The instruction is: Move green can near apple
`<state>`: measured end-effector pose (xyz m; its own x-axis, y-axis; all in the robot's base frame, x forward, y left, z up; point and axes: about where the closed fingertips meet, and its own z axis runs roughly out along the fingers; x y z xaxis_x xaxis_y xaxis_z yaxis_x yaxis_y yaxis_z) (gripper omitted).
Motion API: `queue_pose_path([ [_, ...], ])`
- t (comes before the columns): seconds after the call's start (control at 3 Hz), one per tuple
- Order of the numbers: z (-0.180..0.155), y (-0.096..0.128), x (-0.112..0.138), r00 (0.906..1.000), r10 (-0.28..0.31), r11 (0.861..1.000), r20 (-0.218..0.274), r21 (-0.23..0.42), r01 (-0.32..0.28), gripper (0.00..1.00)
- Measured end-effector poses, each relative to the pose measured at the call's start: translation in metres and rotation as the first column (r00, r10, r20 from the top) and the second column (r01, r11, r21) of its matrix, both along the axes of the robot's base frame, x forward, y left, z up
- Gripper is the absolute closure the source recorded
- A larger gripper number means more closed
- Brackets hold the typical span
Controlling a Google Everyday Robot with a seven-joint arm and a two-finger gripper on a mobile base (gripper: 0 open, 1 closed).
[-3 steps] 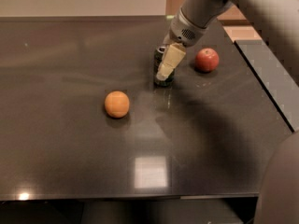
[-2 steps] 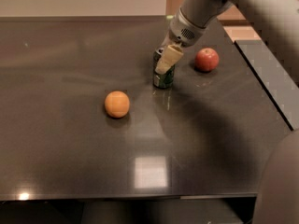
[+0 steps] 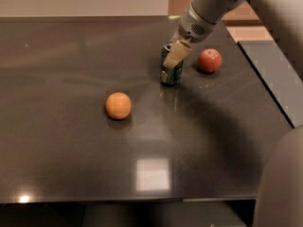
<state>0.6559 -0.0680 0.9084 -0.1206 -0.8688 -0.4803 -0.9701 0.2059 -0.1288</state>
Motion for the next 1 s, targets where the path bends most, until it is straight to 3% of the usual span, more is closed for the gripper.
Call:
queue_pose_path([
  [0.33,0.006,-0.021,0.013,0.999,-0.041,0.999,0.019,0.009,0.041,1.0],
  [1.0,0.007,-0.048,0.04,0.996,-0.086,0.996,0.027,0.002,0.086,1.0],
])
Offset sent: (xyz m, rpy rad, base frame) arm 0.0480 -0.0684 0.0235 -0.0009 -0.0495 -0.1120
